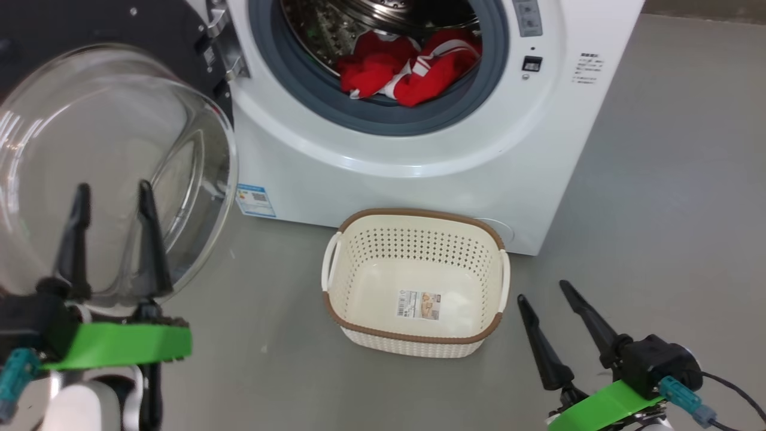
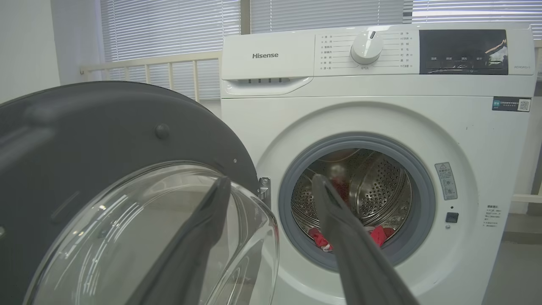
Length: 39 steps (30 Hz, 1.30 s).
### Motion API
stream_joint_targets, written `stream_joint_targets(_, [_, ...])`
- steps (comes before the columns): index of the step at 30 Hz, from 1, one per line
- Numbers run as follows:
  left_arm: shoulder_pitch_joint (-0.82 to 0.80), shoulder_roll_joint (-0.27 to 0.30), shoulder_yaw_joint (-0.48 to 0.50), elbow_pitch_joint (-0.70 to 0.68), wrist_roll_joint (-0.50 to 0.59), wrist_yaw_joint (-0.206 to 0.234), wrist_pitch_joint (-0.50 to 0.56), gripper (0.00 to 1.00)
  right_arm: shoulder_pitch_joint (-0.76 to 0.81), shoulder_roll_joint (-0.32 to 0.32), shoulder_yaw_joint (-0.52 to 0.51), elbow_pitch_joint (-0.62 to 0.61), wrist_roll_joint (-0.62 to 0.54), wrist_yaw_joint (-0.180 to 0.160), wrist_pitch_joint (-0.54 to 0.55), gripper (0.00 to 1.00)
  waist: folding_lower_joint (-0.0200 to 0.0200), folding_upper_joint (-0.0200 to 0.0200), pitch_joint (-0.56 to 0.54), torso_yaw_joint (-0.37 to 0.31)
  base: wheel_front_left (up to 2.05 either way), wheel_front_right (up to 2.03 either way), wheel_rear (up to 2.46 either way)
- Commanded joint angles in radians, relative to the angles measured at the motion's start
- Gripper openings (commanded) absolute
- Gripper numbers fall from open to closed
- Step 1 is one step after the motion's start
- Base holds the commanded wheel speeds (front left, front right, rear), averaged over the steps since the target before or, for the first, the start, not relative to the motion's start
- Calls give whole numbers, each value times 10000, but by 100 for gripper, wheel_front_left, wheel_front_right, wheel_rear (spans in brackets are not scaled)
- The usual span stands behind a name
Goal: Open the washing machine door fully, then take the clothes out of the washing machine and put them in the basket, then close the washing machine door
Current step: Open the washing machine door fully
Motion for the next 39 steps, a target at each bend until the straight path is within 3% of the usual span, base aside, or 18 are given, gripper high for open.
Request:
stream_joint_targets(1, [127, 231, 103, -382, -181, -95, 129, 100, -265, 17, 50, -229, -30, 62, -128, 100, 0, 0, -130, -307, 0, 0, 0])
stream_joint_targets(8, [1065, 220, -577, -698, -953, -362, 378, 100, -340, 17, -554, -552, -196, 62, -133, 100, 0, 0, -146, -1148, 0, 0, 0])
stream_joint_targets(24, [2636, 532, -794, -529, -1182, -380, 140, 100, -130, 17, -1193, -1042, -483, 62, -135, 100, 0, 0, -430, -2939, 0, 0, 0])
stream_joint_targets(39, [3342, 674, -789, 308, -1091, -179, 21, 100, 671, 17, -1386, -1220, -747, 62, -135, 100, 0, 0, -1075, -3266, 0, 0, 0])
